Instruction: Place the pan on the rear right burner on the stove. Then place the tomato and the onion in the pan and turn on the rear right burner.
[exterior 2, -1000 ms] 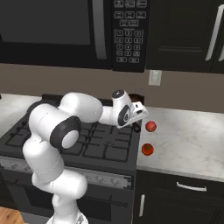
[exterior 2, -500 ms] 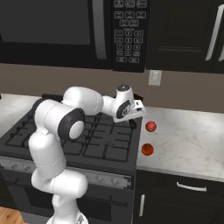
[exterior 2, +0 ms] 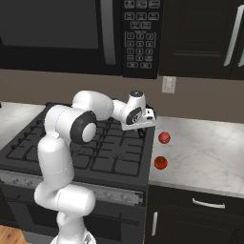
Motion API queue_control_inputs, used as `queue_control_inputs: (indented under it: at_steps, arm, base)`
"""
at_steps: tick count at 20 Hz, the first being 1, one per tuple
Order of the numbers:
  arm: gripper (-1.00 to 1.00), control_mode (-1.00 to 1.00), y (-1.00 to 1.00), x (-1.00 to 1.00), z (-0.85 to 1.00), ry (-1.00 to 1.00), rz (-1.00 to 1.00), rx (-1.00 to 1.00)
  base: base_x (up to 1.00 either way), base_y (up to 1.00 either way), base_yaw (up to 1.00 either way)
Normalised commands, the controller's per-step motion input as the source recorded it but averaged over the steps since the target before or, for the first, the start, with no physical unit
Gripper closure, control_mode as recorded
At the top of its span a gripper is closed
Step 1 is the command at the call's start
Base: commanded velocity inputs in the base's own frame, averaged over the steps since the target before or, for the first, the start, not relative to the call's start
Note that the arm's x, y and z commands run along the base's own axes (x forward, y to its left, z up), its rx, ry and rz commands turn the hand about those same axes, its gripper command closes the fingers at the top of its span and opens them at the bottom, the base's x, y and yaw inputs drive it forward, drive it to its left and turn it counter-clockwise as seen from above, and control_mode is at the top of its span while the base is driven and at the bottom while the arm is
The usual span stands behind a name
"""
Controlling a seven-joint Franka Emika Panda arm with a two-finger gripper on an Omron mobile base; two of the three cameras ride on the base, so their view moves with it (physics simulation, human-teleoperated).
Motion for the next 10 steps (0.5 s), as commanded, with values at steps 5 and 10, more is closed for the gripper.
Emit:
queue_control_inputs:
  at_steps: [5,10]
  arm:
    - [1.00,-1.00,0.22,0.30,-0.31,0.01,-0.01,0.03]
    - [1.00,-1.00,0.12,0.22,-0.31,0.01,-0.01,0.01]
  base:
    - [0.00,0.00,0.00]
    - [0.00,0.00,0.00]
